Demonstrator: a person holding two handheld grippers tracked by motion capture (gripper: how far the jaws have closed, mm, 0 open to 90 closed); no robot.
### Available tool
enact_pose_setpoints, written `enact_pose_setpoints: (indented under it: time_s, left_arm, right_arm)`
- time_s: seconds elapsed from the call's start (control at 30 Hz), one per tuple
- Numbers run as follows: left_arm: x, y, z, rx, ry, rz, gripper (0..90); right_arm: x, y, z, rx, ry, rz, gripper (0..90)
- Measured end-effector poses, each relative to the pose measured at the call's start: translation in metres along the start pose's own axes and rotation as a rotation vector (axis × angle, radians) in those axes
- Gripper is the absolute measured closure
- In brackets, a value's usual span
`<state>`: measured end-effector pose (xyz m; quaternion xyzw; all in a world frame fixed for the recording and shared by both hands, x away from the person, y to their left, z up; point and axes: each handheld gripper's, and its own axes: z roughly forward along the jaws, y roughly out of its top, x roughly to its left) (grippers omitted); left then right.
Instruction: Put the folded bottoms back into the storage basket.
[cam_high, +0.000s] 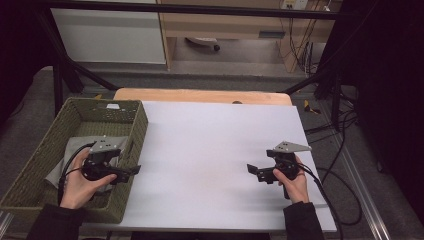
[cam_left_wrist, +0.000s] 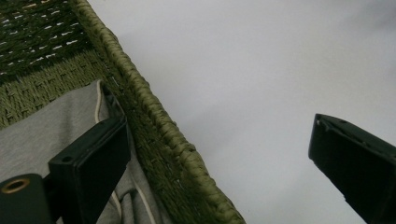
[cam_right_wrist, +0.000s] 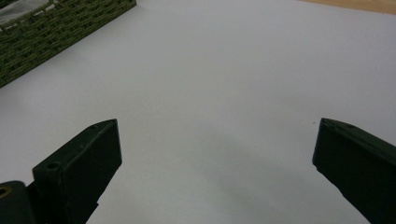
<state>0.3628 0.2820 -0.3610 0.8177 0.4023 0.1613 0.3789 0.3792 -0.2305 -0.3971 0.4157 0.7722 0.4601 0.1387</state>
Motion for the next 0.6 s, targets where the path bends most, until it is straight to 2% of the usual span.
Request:
enact_pose_setpoints:
  time_s: [0.13, 0.27, 0.6]
  left_arm:
    - [-0.001, 0.0, 0.001, 0.002, -0.004, 0.009, 5.1]
    - [-0.002, -0.001, 0.002, 0.006, -0.007, 0.016, 5.1]
    - [-0.001, -0.003, 0.002, 0.01, -0.001, 0.02, 4.7]
  right_arm:
    - [-0.005, -0.008, -0.001, 0.005, -0.01, 0.01, 1.5]
    - [-0.007, -0.012, -0.003, 0.01, -0.013, -0.002, 1.6]
    - [-0.007, -0.013, -0.005, 0.011, -0.007, -0.002, 1.6]
